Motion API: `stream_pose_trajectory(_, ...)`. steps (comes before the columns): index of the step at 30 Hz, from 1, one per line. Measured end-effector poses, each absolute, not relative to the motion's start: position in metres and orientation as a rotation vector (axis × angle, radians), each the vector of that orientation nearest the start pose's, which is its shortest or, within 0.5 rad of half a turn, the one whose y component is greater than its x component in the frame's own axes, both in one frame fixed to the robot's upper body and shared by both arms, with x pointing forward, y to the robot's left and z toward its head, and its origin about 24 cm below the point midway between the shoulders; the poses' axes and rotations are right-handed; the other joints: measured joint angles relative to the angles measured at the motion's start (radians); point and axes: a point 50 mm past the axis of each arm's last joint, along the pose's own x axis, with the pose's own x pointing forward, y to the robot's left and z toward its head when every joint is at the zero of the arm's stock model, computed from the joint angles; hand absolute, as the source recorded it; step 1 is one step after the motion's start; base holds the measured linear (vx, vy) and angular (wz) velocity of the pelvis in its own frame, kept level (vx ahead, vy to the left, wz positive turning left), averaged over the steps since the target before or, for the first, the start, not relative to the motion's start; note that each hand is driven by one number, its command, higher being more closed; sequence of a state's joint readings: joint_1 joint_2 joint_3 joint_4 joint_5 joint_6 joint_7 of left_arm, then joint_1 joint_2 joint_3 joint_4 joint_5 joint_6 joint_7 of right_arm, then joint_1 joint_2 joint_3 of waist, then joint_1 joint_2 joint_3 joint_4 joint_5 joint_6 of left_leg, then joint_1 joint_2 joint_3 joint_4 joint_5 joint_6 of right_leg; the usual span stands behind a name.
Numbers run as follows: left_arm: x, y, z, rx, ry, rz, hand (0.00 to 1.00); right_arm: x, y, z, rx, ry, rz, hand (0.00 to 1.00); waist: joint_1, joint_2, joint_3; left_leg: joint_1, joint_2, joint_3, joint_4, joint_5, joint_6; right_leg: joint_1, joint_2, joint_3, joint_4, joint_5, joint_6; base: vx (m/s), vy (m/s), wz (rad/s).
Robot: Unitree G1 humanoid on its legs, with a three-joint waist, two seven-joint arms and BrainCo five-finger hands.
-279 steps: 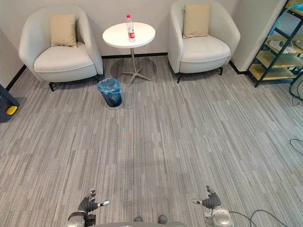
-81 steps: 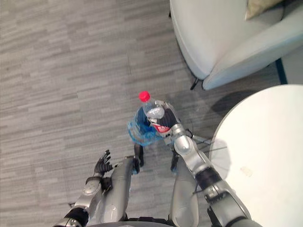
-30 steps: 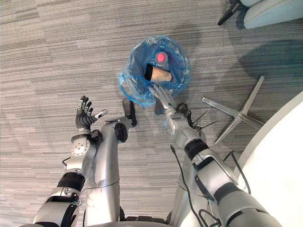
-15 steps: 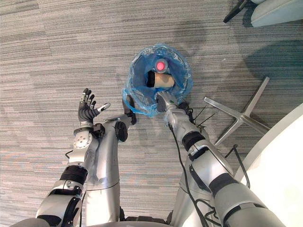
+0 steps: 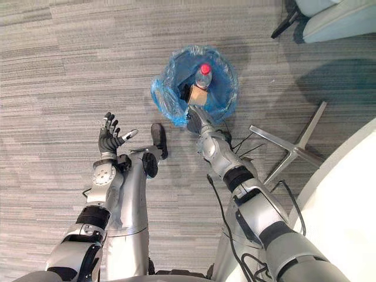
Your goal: Gather rubbish on tea table into small bin, then transfer packed bag to large trash can.
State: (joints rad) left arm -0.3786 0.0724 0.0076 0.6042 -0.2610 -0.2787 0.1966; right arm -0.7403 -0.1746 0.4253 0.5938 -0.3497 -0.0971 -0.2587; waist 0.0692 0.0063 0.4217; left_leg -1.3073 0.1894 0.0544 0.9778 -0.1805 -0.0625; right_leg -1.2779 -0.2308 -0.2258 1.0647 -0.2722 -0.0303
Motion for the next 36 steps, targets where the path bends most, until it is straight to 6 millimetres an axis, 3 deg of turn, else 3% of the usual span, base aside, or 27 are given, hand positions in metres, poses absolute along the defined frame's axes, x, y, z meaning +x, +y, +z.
stream_pose_trajectory(3,0.301,0.150,0.007,-0.153,0.071,0.156,0.00,0.341,-0.065,0.101,-0.580,-0.318,0.219,1.00,-0.001,0.000,0.000,0.152,0.003,0.011,-0.091,0.016,-0.010,0.153,0.005,-0.023,-0.084,0.010,0.000,0.00,-0.027,0.11)
stream_pose_trajectory(7,0.275,0.153,-0.021,-0.118,0.165,0.147,0.00,0.315,-0.064,0.077,-0.474,-0.252,0.263,1.00,-0.003,-0.011,-0.007,0.384,0.006,0.034,-0.254,0.049,-0.021,0.384,0.033,-0.049,-0.252,0.047,0.010,0.06,-0.035,0.01)
stream_pose_trajectory(12,0.249,0.157,-0.046,-0.104,0.267,0.140,0.00,0.292,-0.064,0.050,-0.348,-0.141,0.289,1.00,0.000,-0.040,-0.035,0.626,0.002,0.059,-0.396,0.078,-0.021,0.635,0.055,-0.067,-0.417,0.087,0.024,0.12,-0.002,0.04)
stream_pose_trajectory(14,0.234,0.161,-0.062,-0.096,0.342,0.144,0.00,0.280,-0.061,0.042,-0.235,-0.096,0.302,1.00,-0.001,-0.058,-0.082,0.721,-0.005,0.081,-0.478,0.093,-0.021,0.723,0.067,-0.063,-0.506,0.112,0.035,0.13,0.028,-0.08)
stream_pose_trajectory(19,0.187,0.174,-0.097,-0.026,0.518,0.158,0.00,0.270,-0.060,0.055,-0.041,-0.159,0.338,1.00,-0.016,-0.066,-0.194,0.942,-0.020,0.134,-0.673,0.133,-0.019,0.935,0.115,-0.029,-0.767,0.212,0.058,0.16,0.055,-0.25)
stream_pose_trajectory(21,0.177,0.177,-0.102,-0.023,0.544,0.152,0.00,0.272,-0.064,0.060,-0.001,-0.175,0.336,1.00,-0.017,-0.065,-0.215,1.001,-0.024,0.158,-0.711,0.138,-0.018,0.994,0.126,-0.008,-0.836,0.247,0.063,0.14,0.063,-0.34)
stream_pose_trajectory(24,0.171,0.180,-0.102,-0.018,0.542,0.155,0.00,0.274,-0.067,0.071,0.040,-0.223,0.333,1.00,-0.027,-0.064,-0.230,1.059,-0.047,0.203,-0.759,0.150,-0.004,1.021,0.125,0.051,-0.882,0.287,0.075,0.05,0.101,-0.48)
stream_pose_trajectory(28,0.184,0.180,-0.086,-0.017,0.457,0.144,0.00,0.274,-0.068,0.082,0.041,-0.270,0.338,1.00,-0.033,-0.058,-0.231,1.064,-0.056,0.215,-0.763,0.176,0.035,0.962,0.111,0.092,-0.811,0.330,0.092,-0.09,0.073,-0.32)
stream_pose_trajectory(29,0.189,0.182,-0.079,-0.009,0.417,0.137,0.00,0.274,-0.068,0.086,0.041,-0.286,0.336,1.00,-0.035,-0.053,-0.228,1.084,-0.059,0.212,-0.785,0.179,0.042,0.927,0.086,0.086,-0.573,0.198,0.046,-0.16,-0.023,0.41)
stream_pose_trajectory(30,0.193,0.181,-0.074,0.000,0.389,0.124,0.00,0.275,-0.069,0.089,0.040,-0.300,0.336,1.00,-0.036,-0.055,-0.228,1.093,-0.074,0.180,-0.785,0.190,0.047,0.938,0.065,0.089,-0.370,0.122,0.063,-0.17,-0.053,0.61)
stream_pose_trajectory(32,0.190,0.185,-0.067,0.009,0.357,0.125,0.00,0.276,-0.065,0.097,0.030,-0.338,0.351,1.00,-0.023,-0.057,-0.229,1.093,-0.085,0.142,-0.757,0.197,0.044,1.013,0.052,0.094,-0.235,0.086,0.094,-0.16,-0.118,0.68)
stream_pose_trajectory(34,0.189,0.191,-0.059,0.010,0.319,0.144,0.00,0.277,-0.062,0.111,0.026,-0.400,0.360,1.00,0.002,-0.054,-0.232,1.057,-0.093,0.109,-0.729,0.213,0.028,1.063,0.073,0.105,-0.313,0.018,0.131,-0.24,-0.141,0.40)
stream_pose_trajectory(35,0.186,0.188,-0.054,-0.010,0.294,0.149,0.00,0.278,-0.064,0.120,-0.005,-0.444,0.358,1.00,0.016,-0.024,-0.249,1.020,-0.079,0.086,-0.747,0.245,0.026,1.083,0.113,0.093,-0.426,-0.007,0.121,-0.29,-0.077,-0.04)
stream_pose_trajectory(36,0.183,0.185,-0.048,-0.021,0.262,0.144,0.00,0.279,-0.066,0.131,-0.029,-0.497,0.355,1.00,0.040,-0.012,-0.257,0.984,-0.060,0.085,-0.779,0.283,0.014,1.090,0.147,0.083,-0.540,-0.030,0.083,-0.30,-0.081,-0.14)
